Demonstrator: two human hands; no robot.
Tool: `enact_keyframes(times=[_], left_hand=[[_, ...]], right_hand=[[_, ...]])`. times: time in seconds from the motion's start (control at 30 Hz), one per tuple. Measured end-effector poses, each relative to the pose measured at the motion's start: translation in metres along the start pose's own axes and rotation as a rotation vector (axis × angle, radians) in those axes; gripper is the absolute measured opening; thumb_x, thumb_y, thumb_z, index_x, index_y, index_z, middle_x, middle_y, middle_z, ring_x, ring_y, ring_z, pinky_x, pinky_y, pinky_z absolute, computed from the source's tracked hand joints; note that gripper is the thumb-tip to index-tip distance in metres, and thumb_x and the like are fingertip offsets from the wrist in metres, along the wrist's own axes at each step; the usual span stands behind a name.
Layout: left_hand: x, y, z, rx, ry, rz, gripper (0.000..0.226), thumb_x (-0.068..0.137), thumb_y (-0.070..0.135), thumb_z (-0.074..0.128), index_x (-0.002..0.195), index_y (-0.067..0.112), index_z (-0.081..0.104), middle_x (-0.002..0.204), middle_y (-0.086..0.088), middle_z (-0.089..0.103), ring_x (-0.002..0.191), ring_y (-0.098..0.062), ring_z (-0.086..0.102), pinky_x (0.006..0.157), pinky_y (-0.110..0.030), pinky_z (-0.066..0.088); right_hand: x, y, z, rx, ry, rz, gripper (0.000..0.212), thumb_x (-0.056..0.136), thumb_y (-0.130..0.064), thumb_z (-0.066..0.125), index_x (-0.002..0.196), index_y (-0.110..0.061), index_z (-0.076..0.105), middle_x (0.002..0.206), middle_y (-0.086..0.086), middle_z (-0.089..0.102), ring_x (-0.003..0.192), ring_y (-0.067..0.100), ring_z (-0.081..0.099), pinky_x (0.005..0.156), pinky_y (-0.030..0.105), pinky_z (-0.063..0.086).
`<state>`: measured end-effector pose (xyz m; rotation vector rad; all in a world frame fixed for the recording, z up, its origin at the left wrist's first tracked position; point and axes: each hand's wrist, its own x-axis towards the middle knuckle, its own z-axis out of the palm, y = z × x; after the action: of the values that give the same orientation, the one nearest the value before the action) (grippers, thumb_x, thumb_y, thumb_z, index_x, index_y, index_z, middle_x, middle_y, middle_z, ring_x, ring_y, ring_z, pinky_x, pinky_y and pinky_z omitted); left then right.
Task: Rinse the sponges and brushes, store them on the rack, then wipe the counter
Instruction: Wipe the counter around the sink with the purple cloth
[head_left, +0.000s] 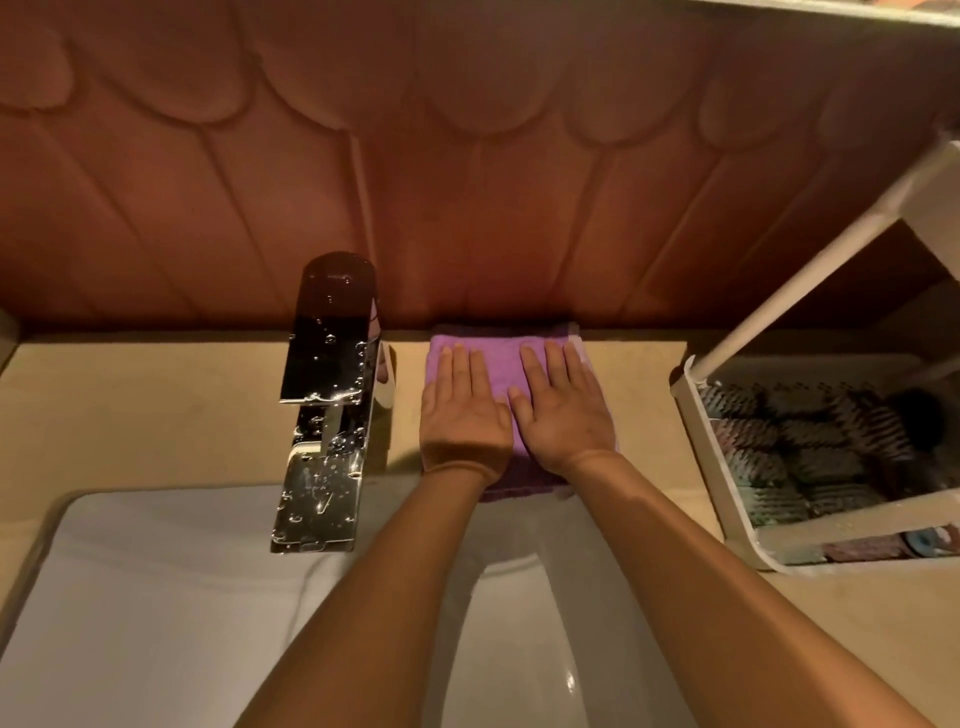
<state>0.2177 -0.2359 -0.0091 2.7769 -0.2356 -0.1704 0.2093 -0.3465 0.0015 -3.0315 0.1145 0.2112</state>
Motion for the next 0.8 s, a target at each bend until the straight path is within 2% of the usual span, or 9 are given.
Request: enact_keyframes(times=[0.1, 0.2, 0.27, 0.33, 0.43, 0.53, 0.67, 0.73, 0.8], left_hand=[[0.002, 0.01, 0.002, -0.001, 0.002, 0.011, 0.094, 0.066, 0.045, -0.016, 0.149, 0.006, 0.005, 0.158, -0.014, 0.001, 0.147, -0.025, -0.002, 0.117, -0.033, 0.001], [0.007, 0.025, 0.004, 0.012, -0.053, 0.038, 0.084, 0.076, 0.045, -0.011, 0.149, 0.005, 0.0, 0.158, -0.015, -0.004, 0.147, -0.026, -0.006, 0.117, -0.033, -0.004], [0.009, 0.037, 0.007, -0.019, -0.071, 0.08, 0.096, 0.064, 0.045, -0.015, 0.148, 0.003, 0.001, 0.158, -0.017, -0.003, 0.146, -0.027, -0.006, 0.117, -0.033, -0.006], [0.01, 0.045, 0.013, -0.035, -0.072, 0.114, 0.102, 0.058, 0.044, -0.016, 0.148, 0.001, 0.002, 0.157, -0.019, -0.003, 0.146, -0.028, -0.006, 0.117, -0.034, -0.007], [0.008, 0.051, 0.016, -0.021, -0.125, 0.136, 0.082, 0.079, 0.046, -0.006, 0.148, 0.003, -0.001, 0.157, -0.017, -0.006, 0.146, -0.026, -0.007, 0.117, -0.033, -0.007], [0.001, 0.053, 0.017, -0.014, -0.175, 0.157, 0.064, 0.099, 0.034, 0.024, 0.149, 0.005, -0.004, 0.158, -0.014, -0.01, 0.146, -0.023, -0.009, 0.116, -0.031, -0.008], [-0.016, 0.055, 0.022, -0.033, -0.196, 0.199, 0.064, 0.099, 0.037, 0.021, 0.148, 0.008, -0.008, 0.158, -0.011, -0.013, 0.146, -0.021, -0.01, 0.116, -0.03, -0.009], [-0.027, 0.054, 0.022, -0.046, -0.199, 0.221, 0.066, 0.096, 0.042, 0.014, 0.149, 0.008, -0.006, 0.158, -0.01, -0.01, 0.146, -0.02, -0.009, 0.116, -0.028, -0.009], [-0.039, 0.054, 0.019, -0.123, -0.198, 0.242, 0.062, 0.098, 0.037, 0.021, 0.15, 0.009, 0.001, 0.159, -0.009, -0.004, 0.147, -0.019, -0.005, 0.116, -0.025, -0.007]], right_hand=[[-0.001, 0.01, 0.001, 0.025, 0.029, -0.016, 0.088, 0.072, -0.055, -0.012, 0.15, -0.021, 0.008, 0.159, 0.007, 0.005, 0.147, 0.023, -0.001, 0.117, 0.031, -0.005], [-0.002, 0.026, -0.001, 0.006, 0.028, 0.016, 0.075, 0.082, -0.051, 0.0, 0.15, -0.02, 0.008, 0.159, 0.007, 0.005, 0.147, 0.023, -0.001, 0.117, 0.03, -0.004], [-0.003, 0.038, -0.004, -0.012, 0.022, 0.052, 0.072, 0.085, -0.05, 0.0, 0.15, -0.02, 0.007, 0.159, 0.007, 0.003, 0.147, 0.022, -0.002, 0.118, 0.031, -0.004], [-0.005, 0.048, -0.005, -0.008, 0.001, 0.085, 0.06, 0.097, -0.046, 0.012, 0.15, -0.02, 0.005, 0.16, 0.007, 0.0, 0.147, 0.021, -0.005, 0.118, 0.031, -0.004], [-0.014, 0.057, -0.002, 0.02, -0.021, 0.147, 0.057, 0.1, -0.041, 0.02, 0.15, -0.022, 0.003, 0.16, 0.006, -0.002, 0.147, 0.02, -0.005, 0.118, 0.032, -0.004], [-0.025, 0.06, 0.003, 0.007, -0.035, 0.199, 0.057, 0.099, -0.042, 0.017, 0.15, -0.023, 0.0, 0.159, 0.007, -0.003, 0.147, 0.021, -0.007, 0.119, 0.034, -0.004], [-0.044, 0.063, 0.007, -0.031, -0.03, 0.224, 0.06, 0.096, -0.046, 0.007, 0.15, -0.02, -0.001, 0.159, 0.01, -0.003, 0.147, 0.023, -0.007, 0.118, 0.032, -0.007], [-0.06, 0.062, 0.01, -0.01, 0.019, 0.233, 0.072, 0.087, -0.051, -0.004, 0.15, -0.019, 0.002, 0.159, 0.011, 0.0, 0.147, 0.023, -0.005, 0.117, 0.031, -0.007], [-0.074, 0.063, 0.014, -0.015, 0.053, 0.234, 0.082, 0.079, -0.053, -0.012, 0.15, -0.018, 0.006, 0.159, 0.013, 0.003, 0.147, 0.025, -0.003, 0.118, 0.033, -0.005]])
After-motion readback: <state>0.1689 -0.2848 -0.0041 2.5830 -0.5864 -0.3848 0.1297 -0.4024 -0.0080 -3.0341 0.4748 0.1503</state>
